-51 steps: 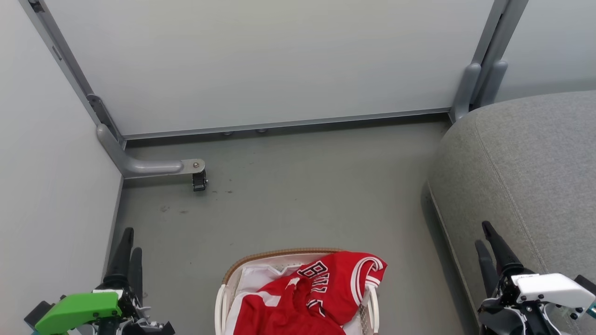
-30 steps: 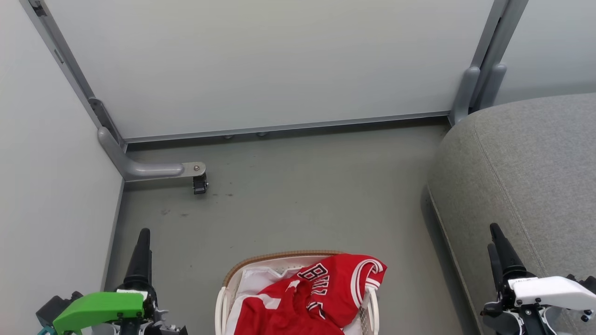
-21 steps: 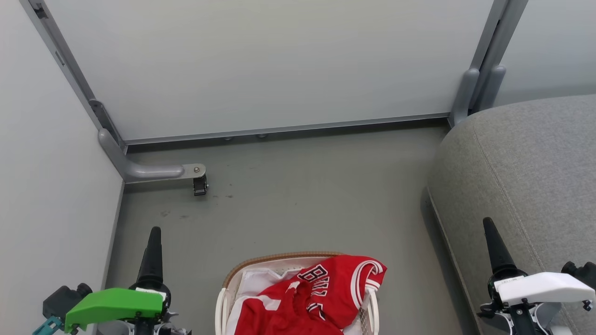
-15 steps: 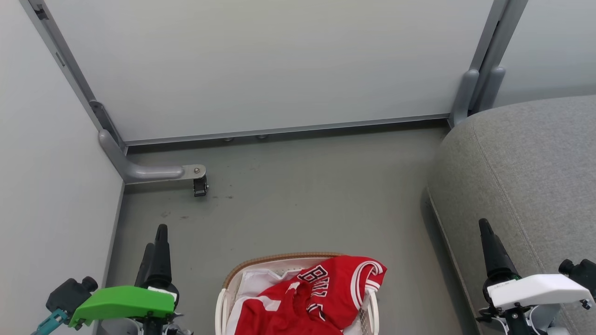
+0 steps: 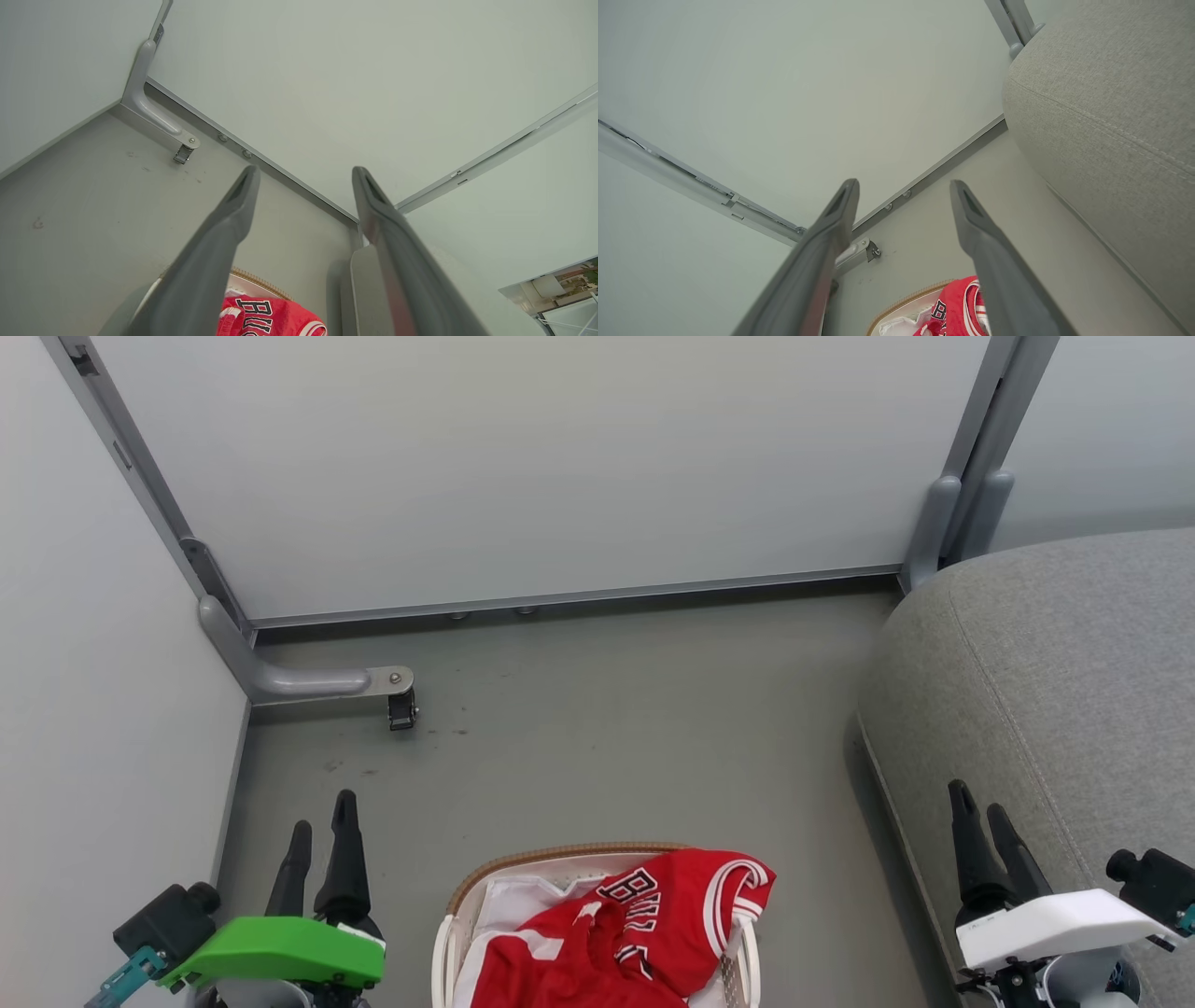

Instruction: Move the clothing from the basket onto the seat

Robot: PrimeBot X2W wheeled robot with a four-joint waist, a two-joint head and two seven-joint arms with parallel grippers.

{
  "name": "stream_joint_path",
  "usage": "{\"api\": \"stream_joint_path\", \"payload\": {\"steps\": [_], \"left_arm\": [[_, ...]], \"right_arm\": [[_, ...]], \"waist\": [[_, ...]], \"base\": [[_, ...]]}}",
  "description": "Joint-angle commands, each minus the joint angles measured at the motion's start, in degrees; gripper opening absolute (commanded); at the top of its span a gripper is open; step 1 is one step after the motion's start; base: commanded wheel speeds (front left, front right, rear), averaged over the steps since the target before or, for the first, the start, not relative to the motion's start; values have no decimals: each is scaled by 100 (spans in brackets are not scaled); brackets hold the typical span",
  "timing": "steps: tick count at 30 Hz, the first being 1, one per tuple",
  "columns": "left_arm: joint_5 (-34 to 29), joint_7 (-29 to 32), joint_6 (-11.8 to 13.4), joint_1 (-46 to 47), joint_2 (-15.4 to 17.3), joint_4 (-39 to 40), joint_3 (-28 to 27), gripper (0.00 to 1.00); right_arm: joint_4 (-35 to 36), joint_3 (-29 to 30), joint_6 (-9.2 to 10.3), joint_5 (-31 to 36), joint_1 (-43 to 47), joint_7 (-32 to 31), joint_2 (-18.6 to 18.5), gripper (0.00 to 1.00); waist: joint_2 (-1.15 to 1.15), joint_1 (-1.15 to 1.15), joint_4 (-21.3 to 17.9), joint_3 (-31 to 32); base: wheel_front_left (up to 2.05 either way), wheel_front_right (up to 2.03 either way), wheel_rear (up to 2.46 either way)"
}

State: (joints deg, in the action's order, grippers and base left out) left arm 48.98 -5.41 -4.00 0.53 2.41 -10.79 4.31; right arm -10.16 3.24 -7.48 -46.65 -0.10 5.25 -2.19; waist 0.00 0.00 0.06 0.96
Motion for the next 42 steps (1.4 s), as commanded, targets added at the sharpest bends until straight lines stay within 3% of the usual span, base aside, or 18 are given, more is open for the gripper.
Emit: {"api": "stream_joint_path", "payload": {"steps": [1, 17, 42], "left_arm": [[-214, -61, 29, -28, 38, 99, 25, 100], [-1338, -320, 78, -156, 46, 68, 151, 100], [-2268, -649, 165, -239, 55, -331, 228, 100]], "right_arm": [[89, -15, -1, 187, 17, 78, -42, 100], [112, -170, -1, 1344, 88, 336, -55, 100], [178, -260, -2, 2768, 197, 675, -69, 100]], "waist": [[0, 0, 0, -1], [0, 0, 8, 22], [0, 0, 18, 64]], "base": [[0, 0, 0], [0, 0, 0], [0, 0, 0]]}}
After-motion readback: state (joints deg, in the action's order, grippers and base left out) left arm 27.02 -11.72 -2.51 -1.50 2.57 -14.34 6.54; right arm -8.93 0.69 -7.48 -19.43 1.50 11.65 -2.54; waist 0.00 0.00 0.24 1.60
